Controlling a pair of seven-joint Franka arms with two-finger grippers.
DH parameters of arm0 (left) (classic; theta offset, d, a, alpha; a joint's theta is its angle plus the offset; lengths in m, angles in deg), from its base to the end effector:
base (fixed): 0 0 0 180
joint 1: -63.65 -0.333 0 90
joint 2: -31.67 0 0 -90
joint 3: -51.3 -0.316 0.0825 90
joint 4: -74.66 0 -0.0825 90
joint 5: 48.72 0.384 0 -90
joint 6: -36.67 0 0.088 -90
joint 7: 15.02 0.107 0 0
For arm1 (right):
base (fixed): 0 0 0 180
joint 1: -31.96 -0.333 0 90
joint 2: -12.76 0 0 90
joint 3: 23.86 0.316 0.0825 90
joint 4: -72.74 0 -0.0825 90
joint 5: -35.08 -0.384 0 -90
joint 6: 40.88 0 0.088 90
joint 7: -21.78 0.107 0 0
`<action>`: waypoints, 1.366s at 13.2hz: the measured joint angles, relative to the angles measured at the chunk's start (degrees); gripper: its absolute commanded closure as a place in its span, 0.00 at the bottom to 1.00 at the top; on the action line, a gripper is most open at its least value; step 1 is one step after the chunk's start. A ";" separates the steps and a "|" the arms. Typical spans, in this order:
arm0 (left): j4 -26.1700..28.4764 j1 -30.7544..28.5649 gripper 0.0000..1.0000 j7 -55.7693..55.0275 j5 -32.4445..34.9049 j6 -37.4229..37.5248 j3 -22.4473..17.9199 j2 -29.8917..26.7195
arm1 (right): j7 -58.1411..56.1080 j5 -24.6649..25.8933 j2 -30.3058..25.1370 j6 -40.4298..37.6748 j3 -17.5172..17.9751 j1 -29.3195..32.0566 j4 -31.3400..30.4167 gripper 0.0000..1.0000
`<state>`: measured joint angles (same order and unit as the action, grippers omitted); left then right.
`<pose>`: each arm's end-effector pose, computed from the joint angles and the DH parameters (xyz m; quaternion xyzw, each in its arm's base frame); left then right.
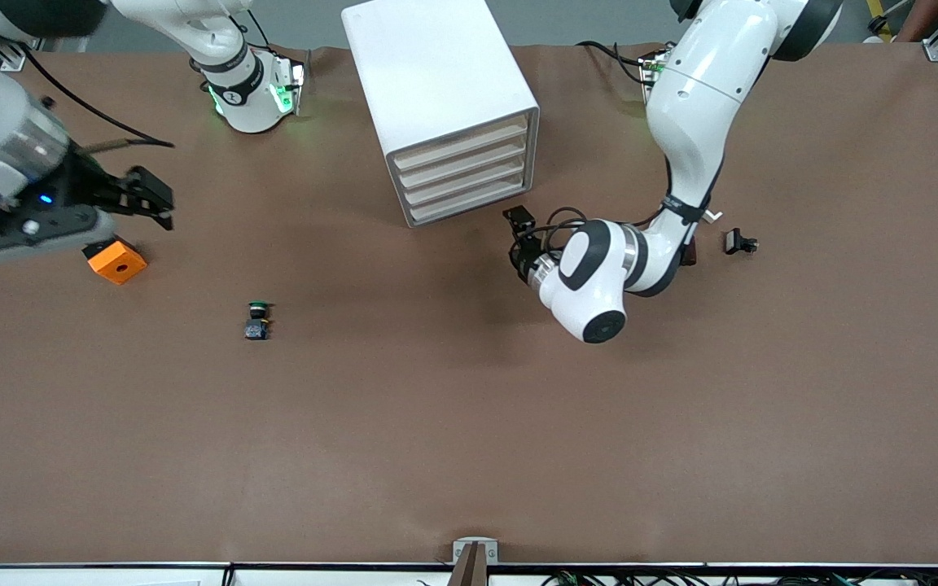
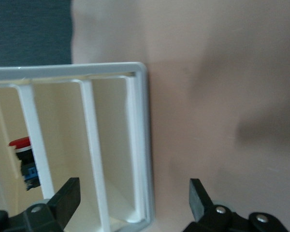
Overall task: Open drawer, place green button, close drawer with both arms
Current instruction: 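Grasp the drawer handle with the left gripper while the right gripper reaches the button, then pull the drawer open with the left gripper while the right gripper grasps the button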
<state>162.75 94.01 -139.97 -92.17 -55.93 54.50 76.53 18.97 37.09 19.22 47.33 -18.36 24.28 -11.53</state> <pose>0.4941 -0.4074 0.1831 -0.5006 -0.7188 0.4144 0.2470 0.5718 0.1266 0.6049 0.9900 0.1387 -0.0205 0.0141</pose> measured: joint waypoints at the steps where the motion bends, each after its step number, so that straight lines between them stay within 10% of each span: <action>1: 0.03 1.10 0.17 -0.98 -0.52 1.20 0.03 0.65 | 0.07 0.26 1.49 0.05 0.00 -0.85 -0.03 0.00; 9: 0.09 7.78 0.43 -2.21 -6.10 2.73 0.09 4.43 | 0.21 0.53 9.16 9.11 -1.17 0.23 -5.60 0.00; 12: 0.09 8.71 0.96 -2.66 -6.83 2.84 0.09 4.73 | 3.11 0.53 10.26 17.10 -1.25 1.26 -12.53 0.00; 18: -0.24 8.18 1.00 -2.95 -7.81 3.41 -0.41 4.73 | 8.89 0.53 11.86 33.45 -1.27 1.64 -25.21 0.00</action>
<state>162.51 102.19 -142.92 -99.98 -52.52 54.10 81.26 27.86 37.62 31.08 80.79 -19.63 25.92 -36.74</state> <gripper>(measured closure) 0.859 0.000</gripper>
